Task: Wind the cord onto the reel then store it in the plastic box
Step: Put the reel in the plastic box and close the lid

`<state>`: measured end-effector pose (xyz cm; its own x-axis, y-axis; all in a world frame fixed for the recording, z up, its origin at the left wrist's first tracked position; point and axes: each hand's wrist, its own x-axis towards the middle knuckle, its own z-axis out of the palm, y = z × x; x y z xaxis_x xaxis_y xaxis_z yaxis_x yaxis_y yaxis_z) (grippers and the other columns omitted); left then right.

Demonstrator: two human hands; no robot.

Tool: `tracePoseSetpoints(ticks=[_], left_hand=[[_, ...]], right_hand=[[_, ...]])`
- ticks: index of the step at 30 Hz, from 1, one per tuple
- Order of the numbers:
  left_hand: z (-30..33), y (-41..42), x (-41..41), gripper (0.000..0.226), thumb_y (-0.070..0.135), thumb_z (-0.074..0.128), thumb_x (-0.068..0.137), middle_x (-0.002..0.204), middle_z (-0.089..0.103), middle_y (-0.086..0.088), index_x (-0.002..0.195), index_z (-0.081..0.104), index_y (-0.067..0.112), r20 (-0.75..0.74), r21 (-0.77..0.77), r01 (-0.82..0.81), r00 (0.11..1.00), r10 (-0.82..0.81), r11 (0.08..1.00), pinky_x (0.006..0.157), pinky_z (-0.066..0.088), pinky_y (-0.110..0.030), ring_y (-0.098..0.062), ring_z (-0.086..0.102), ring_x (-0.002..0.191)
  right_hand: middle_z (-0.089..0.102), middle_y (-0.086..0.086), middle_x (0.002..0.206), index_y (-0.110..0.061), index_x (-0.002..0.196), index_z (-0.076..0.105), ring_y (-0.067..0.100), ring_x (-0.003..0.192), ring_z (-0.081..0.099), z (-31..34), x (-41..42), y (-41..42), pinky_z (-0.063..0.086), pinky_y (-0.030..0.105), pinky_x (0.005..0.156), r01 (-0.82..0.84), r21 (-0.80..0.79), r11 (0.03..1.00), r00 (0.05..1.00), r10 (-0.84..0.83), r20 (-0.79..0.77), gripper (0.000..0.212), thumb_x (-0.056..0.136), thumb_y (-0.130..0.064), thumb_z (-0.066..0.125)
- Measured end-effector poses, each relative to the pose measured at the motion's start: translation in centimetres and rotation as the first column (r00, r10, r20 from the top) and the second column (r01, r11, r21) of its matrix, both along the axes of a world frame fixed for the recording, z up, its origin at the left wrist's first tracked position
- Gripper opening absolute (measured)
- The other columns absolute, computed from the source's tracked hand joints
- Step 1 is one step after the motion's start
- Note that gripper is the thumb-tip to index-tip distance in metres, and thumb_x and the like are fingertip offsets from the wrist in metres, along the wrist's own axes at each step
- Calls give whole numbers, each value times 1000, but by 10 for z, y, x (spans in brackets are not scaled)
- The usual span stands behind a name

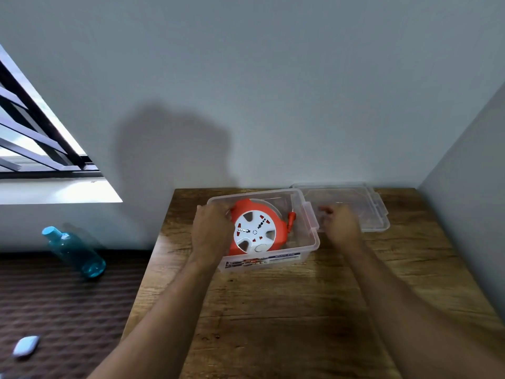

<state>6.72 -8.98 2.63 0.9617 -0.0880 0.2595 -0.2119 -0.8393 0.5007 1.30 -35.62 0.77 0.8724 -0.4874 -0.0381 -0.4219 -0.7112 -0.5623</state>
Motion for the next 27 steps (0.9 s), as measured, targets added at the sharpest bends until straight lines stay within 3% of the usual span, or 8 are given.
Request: tracePoseSetpoints(ticks=[3,6,9,13,15,19,24,27], left_hand=[[-4,-4,-4,35,2,50,98,105,80,-12,121,75,11,-62,7,-27,998,28,1000,125,19,-53,-33,72,105],[-3,-2,-6,36,4,49,100,106,80,-11,126,73,11,-108,41,-6,994,10,999,125,15,-56,-33,71,108],[-5,2,-9,36,14,52,100,113,79,-6,132,68,19,-177,14,29,984,-26,999,111,39,-71,-31,74,105],[4,5,-23,38,17,56,100,122,77,-3,136,66,23,-134,-3,62,989,-62,998,93,59,-57,-28,75,104],[8,5,-26,39,16,56,102,130,74,-6,139,65,18,-99,38,81,992,-77,996,91,61,-44,-27,73,109],[11,2,-31,40,17,55,103,135,71,-8,143,62,14,-70,70,91,994,-86,993,92,61,-42,-28,72,113],[1,3,-29,33,17,58,101,120,77,-9,131,71,12,-19,-32,49,999,-50,998,84,64,-41,-27,72,105],[0,4,-27,32,13,54,103,129,70,-7,130,72,12,13,-220,-20,1000,24,975,95,48,-26,-27,60,123]], right_hand=[[62,-4,105,-21,111,63,13,84,60,-23,-8,8,53,34,76,-190,-40,981,971,181,-159,18,96,-31,59],[63,2,111,-18,117,61,21,91,65,-30,-12,19,59,42,80,-161,-31,986,981,156,-115,26,94,-30,64],[64,6,122,-14,124,63,28,102,66,-27,-15,23,58,47,87,-215,-79,974,971,204,-123,34,94,-32,66],[53,6,126,-19,123,56,25,100,62,-13,-16,18,56,41,85,-214,-231,949,976,199,-85,31,95,-30,63],[51,9,121,-15,113,55,29,90,61,-1,-12,15,54,42,77,-143,-263,954,987,158,37,19,96,-23,60],[57,17,110,-3,102,61,37,82,64,26,-7,17,48,36,67,58,-209,976,929,24,369,12,95,-13,62],[62,12,87,-5,88,59,27,71,59,84,-15,40,34,20,61,144,-53,988,680,-60,730,10,87,-8,69],[60,-5,83,-14,88,51,22,64,68,119,-29,65,54,23,57,7,261,965,521,-226,823,15,92,-18,65]])
